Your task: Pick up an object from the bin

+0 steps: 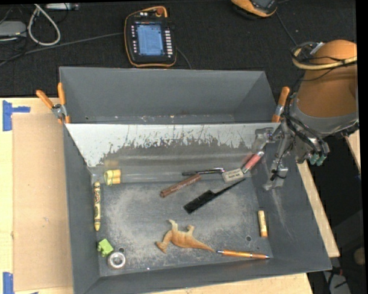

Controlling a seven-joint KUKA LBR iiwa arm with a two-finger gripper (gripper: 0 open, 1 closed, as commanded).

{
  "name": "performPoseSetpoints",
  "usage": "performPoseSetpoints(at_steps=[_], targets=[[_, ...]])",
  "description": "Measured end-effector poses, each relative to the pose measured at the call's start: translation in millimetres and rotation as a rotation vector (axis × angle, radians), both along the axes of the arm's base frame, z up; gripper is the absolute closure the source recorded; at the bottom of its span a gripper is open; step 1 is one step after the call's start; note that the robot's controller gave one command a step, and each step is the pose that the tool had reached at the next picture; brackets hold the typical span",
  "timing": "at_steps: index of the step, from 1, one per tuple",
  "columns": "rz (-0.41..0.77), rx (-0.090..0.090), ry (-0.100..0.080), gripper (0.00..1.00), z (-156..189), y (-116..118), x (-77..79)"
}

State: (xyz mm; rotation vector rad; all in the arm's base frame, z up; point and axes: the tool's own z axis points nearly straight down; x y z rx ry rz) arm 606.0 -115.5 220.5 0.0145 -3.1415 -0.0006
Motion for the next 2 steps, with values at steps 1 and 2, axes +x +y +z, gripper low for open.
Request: performPoseSetpoints(at_steps=[1, 2], targets=[[0.0, 0.0, 0.0, 0.0, 0, 0, 0.0], [0.203, 0.001, 0.0, 0.0, -62, 35, 3.3]])
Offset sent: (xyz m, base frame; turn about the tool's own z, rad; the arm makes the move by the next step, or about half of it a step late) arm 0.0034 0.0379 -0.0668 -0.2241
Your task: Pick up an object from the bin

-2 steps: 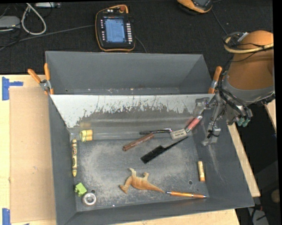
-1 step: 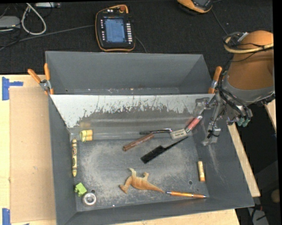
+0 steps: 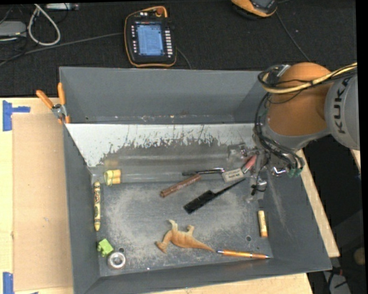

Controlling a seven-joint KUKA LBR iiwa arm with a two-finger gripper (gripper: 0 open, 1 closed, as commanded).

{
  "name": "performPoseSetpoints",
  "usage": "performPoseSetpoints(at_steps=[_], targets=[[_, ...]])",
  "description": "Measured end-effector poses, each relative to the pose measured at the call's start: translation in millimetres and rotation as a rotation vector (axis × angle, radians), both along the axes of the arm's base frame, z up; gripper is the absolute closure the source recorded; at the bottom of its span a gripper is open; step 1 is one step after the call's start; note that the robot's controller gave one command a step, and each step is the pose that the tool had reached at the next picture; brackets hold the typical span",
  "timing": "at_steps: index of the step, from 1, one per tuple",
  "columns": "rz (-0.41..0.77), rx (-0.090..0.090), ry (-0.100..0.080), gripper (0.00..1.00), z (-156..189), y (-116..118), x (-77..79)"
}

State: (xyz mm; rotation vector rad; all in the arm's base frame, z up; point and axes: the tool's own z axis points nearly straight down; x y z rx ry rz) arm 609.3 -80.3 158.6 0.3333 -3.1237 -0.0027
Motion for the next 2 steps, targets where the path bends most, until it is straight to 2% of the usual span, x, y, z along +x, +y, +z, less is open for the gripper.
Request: performPoseSetpoints(at_steps=[1, 2], targets=[[0.222, -0.001, -0.002, 0.0, -8, 25, -5.0], [0.294, 0.005, 0.01, 0.0, -94, 34, 2.3]])
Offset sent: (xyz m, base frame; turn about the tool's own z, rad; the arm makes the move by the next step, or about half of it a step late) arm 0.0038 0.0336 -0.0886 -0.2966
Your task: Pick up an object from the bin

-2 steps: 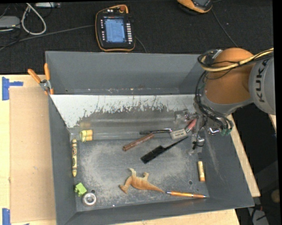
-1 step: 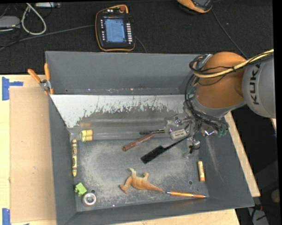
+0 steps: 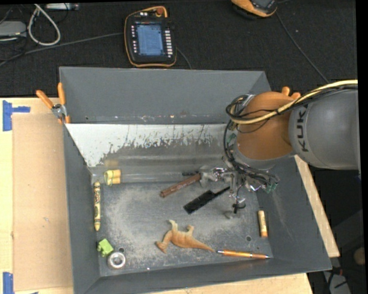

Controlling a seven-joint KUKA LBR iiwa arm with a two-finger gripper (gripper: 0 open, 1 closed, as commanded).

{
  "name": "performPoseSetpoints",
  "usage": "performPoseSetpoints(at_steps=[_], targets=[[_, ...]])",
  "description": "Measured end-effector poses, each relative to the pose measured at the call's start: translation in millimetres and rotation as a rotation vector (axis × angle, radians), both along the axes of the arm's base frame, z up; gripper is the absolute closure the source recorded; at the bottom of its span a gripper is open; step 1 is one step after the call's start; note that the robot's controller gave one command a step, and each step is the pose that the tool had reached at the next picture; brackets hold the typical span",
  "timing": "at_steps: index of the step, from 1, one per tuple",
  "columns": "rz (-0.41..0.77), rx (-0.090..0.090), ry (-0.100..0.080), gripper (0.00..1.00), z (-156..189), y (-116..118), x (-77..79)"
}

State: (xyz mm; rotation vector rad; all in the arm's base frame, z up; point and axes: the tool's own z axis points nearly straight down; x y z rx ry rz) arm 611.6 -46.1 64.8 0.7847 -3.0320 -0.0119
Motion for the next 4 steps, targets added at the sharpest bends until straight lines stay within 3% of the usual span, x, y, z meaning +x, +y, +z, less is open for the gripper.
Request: performPoseSetpoints(at_steps=[1, 2, 3, 4], targets=[[-0.038, -0.003, -0.016, 0.0, 5, 11, 2.9], [0.279, 0.004, -0.006, 1.0, 6, 48, -12.2], [0.278, 0.004, -0.006, 1.0, 6, 48, -12.2], [0.296, 0.005, -0.001, 1.0, 95, 49, -22.7]])
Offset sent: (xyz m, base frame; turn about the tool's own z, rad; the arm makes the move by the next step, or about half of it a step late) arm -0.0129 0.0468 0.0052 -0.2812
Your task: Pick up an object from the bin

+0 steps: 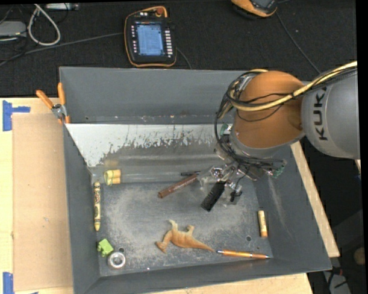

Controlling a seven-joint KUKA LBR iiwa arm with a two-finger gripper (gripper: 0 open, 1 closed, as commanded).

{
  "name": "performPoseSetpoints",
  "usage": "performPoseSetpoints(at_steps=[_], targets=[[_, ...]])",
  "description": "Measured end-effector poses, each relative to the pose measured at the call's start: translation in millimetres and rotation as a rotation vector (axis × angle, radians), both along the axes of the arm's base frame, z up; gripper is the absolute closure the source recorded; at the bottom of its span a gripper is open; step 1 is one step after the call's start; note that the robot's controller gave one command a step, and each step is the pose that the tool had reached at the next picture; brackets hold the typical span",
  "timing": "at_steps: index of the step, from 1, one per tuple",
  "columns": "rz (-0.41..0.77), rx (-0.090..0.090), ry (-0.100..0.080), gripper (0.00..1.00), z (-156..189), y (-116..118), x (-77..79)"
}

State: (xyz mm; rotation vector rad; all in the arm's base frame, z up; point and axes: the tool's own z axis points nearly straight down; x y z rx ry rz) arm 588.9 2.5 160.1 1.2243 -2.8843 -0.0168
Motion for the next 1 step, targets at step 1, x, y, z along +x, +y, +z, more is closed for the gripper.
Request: performPoseSetpoints(at_steps=[1], targets=[[0.003, 0.002, 0.004, 1.0, 22.9, -14.9, 8.9]])
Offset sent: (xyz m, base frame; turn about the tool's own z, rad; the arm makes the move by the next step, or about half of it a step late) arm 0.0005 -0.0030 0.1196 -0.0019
